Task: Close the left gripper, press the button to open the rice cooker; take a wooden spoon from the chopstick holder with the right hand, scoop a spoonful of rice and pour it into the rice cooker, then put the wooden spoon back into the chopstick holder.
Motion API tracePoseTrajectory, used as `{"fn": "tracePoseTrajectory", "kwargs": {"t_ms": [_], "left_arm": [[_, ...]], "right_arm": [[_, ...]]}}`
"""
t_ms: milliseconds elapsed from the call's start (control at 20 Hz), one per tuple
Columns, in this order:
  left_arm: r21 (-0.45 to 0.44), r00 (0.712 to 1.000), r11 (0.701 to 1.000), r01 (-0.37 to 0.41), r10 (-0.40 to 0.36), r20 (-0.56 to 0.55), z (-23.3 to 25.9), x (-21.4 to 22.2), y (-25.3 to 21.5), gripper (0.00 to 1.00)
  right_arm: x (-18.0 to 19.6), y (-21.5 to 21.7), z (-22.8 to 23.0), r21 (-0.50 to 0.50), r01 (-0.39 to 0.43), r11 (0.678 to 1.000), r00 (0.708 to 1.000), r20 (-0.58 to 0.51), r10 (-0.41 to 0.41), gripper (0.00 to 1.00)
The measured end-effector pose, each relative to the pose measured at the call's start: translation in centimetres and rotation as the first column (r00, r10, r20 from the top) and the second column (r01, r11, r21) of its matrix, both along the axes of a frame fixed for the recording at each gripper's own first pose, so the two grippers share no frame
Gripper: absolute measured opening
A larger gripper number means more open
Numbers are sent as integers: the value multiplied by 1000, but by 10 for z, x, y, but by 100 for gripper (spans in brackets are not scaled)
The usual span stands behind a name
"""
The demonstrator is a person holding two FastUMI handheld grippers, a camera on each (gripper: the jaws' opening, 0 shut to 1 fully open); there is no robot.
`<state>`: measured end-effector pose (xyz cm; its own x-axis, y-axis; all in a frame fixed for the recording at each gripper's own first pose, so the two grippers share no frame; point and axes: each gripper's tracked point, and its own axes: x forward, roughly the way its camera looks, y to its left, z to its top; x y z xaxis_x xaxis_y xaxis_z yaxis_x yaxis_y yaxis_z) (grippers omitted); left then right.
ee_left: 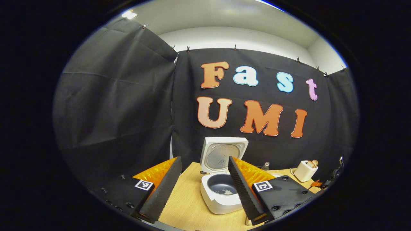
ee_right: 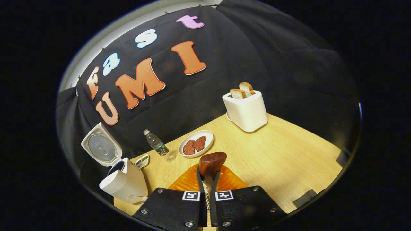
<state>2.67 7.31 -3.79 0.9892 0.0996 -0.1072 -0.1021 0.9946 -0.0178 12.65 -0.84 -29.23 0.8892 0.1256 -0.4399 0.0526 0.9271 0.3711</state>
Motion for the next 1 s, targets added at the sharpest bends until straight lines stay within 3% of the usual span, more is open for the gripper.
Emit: {"fn": "tracePoseTrajectory", "kwargs": {"t_ms": [300, 600, 800, 1000], "left_arm": [[3, 999, 1000, 31, -31, 7, 2, 5, -2, 100], [-19, 998, 998, 63, -63, -1, -1, 13, -3, 100], [-18, 996, 996, 93, -93, -9, -4, 17, -6, 93], [1, 995, 995, 102, -102, -19, -5, 17, -4, 98]], "right_arm": [[-9, 14, 77, -130, -13, 991, 990, 134, 30, 3], [-43, 65, 130, -105, -51, 993, 976, 203, 71, 3], [-72, 118, 132, -116, -141, 983, 966, 201, 162, 2], [-83, 154, 112, -176, -181, 967, 957, 193, 215, 3]]}}
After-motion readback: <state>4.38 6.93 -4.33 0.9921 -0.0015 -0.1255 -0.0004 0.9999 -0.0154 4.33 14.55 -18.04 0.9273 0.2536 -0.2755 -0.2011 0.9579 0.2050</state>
